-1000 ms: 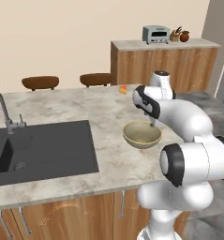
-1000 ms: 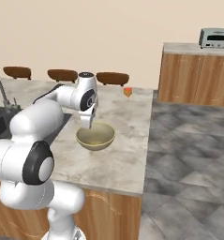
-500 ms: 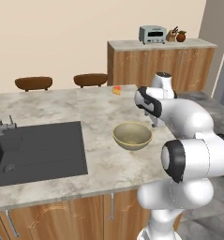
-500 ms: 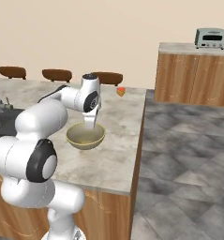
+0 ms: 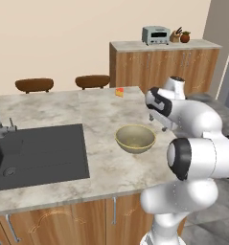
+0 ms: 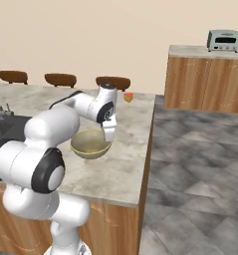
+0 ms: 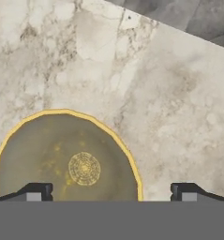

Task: Pick the mug and place it in the sink. Pick the bowl and place it in the open cabinet and then close the cabinet.

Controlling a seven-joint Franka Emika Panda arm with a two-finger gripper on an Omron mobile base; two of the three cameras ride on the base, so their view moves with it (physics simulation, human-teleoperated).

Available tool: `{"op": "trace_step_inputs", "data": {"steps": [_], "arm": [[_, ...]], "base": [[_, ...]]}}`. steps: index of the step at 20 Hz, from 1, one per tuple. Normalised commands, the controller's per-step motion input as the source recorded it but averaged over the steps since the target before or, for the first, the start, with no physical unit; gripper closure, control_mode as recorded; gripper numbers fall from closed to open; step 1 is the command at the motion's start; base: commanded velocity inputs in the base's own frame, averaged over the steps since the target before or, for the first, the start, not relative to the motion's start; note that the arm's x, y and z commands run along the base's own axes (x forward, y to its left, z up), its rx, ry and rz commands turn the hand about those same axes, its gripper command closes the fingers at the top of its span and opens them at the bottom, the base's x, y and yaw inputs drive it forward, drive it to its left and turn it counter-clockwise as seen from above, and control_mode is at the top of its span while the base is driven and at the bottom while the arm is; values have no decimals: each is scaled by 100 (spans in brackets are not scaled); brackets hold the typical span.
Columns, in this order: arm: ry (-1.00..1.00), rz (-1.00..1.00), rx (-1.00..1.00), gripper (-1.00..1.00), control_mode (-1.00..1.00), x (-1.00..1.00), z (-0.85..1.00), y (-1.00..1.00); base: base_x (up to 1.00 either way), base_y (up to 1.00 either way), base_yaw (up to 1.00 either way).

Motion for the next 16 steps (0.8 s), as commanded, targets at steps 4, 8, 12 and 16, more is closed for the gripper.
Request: {"op": "trace_step_inputs", "data": {"steps": [4,8,12,16], "arm": [[-5,17,1,-100,-100,0,-36,-6],[-14,10,0,-100,-100,0,-40,16],[-16,4,0,-100,-100,0,-33,4],[-16,2,0,-100,-100,0,-41,4]], "base": [[0,0,0],[0,0,0],[0,0,0],[0,0,0]]}}
